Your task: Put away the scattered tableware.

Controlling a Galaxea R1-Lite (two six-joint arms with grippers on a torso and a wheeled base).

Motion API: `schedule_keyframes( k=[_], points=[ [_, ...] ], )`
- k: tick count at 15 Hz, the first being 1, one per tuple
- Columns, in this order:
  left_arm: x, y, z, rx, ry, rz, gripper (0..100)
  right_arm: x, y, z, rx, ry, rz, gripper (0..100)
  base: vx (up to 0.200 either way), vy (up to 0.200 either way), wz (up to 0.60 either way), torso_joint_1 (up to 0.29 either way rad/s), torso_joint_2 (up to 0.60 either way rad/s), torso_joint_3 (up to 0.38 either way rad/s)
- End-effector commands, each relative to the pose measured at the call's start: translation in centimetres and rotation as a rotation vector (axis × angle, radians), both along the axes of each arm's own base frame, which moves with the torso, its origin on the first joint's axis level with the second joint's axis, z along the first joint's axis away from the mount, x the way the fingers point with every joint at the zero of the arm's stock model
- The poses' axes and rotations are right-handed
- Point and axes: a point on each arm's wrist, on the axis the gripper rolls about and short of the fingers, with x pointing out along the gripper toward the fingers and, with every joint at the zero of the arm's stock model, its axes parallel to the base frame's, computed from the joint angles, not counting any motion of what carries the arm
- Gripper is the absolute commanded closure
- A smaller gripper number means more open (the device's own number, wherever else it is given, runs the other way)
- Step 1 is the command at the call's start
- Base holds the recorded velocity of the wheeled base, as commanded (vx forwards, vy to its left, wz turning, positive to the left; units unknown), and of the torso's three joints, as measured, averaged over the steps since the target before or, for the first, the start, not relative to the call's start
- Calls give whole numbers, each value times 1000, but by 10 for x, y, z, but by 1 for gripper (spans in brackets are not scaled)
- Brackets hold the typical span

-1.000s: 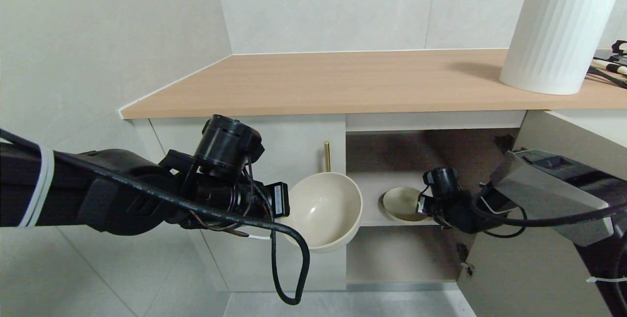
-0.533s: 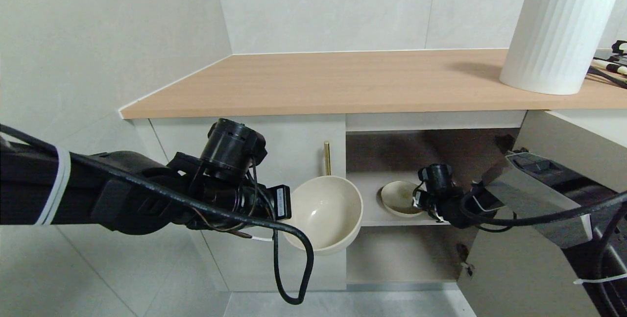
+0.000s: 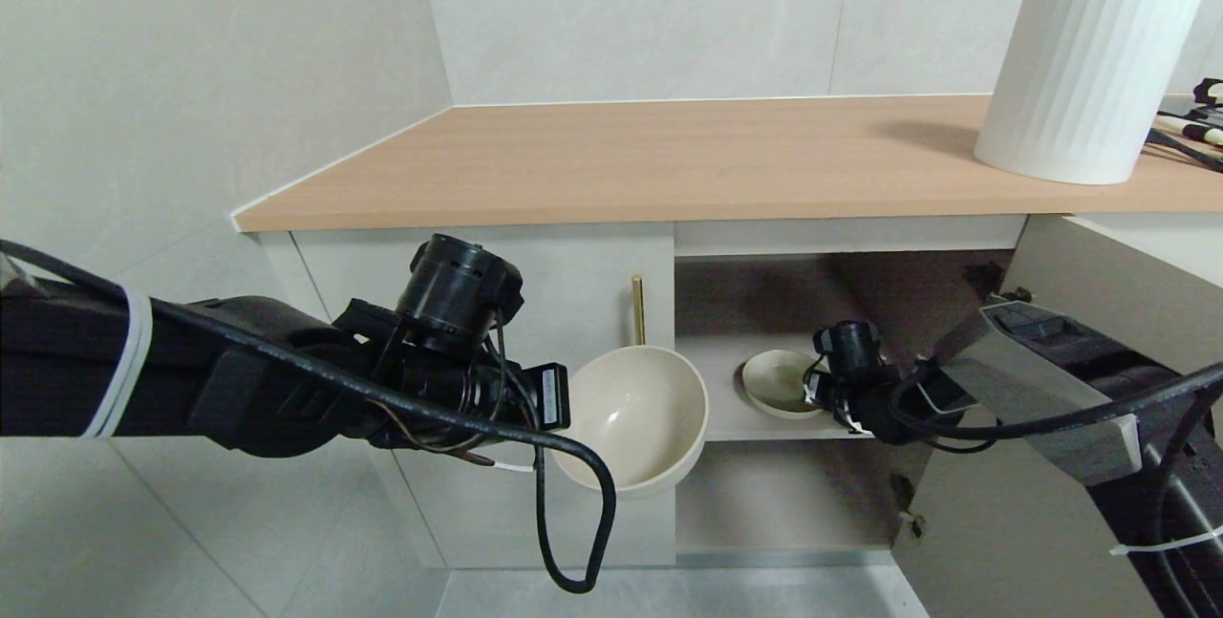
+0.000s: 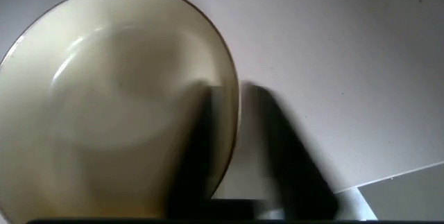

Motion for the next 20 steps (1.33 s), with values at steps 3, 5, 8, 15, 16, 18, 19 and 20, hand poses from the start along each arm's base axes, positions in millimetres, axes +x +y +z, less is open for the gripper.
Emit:
schedule_keyframes(
  k=[3,5,8,15,16,18,19,20],
  points=[
    [1,-2,-4,5,11,-3,100,-3,1,10,1,-13,-5,0,0,0,0,0,0,0],
    [1,-5,-7,9,17,-10,100,-15,0,25,2,-8,5,0,0,0,0,0,0,0],
    [-4,-18,-19,44,50,-44,100,-52,15,57,15,16,85,0,0,0,0,0,0,0],
    [-12,-42,-61,167,178,-100,100,-152,57,148,123,136,456,0,0,0,0,0,0,0],
    [-13,-45,-68,190,187,-112,100,-165,63,156,137,168,511,0,0,0,0,0,0,0],
    [-12,-48,-80,235,203,-113,100,-182,71,164,138,193,569,0,0,0,0,0,0,0],
    [-11,-50,-85,250,205,-111,100,-191,75,168,136,198,594,0,0,0,0,0,0,0],
    [-11,-52,-87,259,205,-112,100,-199,79,168,128,215,622,0,0,0,0,0,0,0]
  ],
)
